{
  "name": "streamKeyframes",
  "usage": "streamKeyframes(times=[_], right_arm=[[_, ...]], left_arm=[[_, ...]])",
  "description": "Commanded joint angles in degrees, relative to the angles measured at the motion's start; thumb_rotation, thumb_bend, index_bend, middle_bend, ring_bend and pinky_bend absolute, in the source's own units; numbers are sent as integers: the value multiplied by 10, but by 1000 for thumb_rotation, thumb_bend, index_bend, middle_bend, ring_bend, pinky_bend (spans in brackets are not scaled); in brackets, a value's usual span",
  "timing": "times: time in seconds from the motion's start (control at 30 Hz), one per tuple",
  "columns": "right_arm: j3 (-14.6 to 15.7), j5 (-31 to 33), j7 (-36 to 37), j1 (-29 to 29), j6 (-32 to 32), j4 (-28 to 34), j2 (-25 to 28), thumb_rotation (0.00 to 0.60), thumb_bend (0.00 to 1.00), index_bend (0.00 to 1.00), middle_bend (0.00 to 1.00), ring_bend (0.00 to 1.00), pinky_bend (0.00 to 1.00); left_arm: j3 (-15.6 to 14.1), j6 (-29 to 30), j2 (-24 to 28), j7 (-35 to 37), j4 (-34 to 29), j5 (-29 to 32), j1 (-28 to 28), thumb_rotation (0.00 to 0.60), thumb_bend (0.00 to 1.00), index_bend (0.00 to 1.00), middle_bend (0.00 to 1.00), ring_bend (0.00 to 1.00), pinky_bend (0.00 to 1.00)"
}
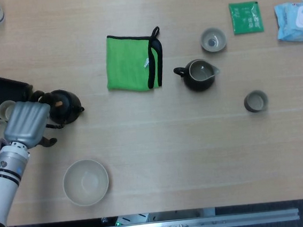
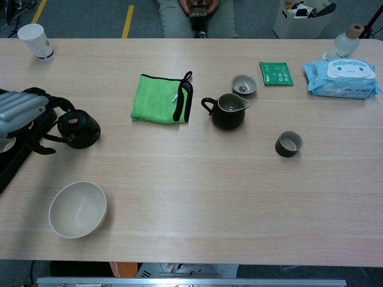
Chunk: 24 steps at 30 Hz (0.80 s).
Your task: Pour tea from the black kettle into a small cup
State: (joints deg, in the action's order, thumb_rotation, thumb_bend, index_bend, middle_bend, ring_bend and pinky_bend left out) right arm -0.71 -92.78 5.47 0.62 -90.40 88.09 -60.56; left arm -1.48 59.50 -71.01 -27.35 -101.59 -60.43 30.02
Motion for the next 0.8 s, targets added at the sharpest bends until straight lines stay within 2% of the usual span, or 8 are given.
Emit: streamKeyframes(times=[0.03, 0.57, 0.8], right_arm=[[0, 0, 1, 0, 0, -1, 0, 600, 94, 365, 378, 279, 370], [1, -2, 7, -1, -2, -5, -2, 600, 94, 365, 378, 279, 370], [2, -3, 6, -2, -4, -4, -1, 600, 94, 365, 378, 279, 370]], left_arm=[[-1, 2, -4, -1, 0, -1, -1, 600, 130, 274, 292, 222, 31], [-10, 6, -10, -26, 4, 23, -7, 600, 130, 362, 372, 260, 31], [-14, 6, -11, -24, 5, 25, -11, 600, 130, 369, 377, 266, 31]])
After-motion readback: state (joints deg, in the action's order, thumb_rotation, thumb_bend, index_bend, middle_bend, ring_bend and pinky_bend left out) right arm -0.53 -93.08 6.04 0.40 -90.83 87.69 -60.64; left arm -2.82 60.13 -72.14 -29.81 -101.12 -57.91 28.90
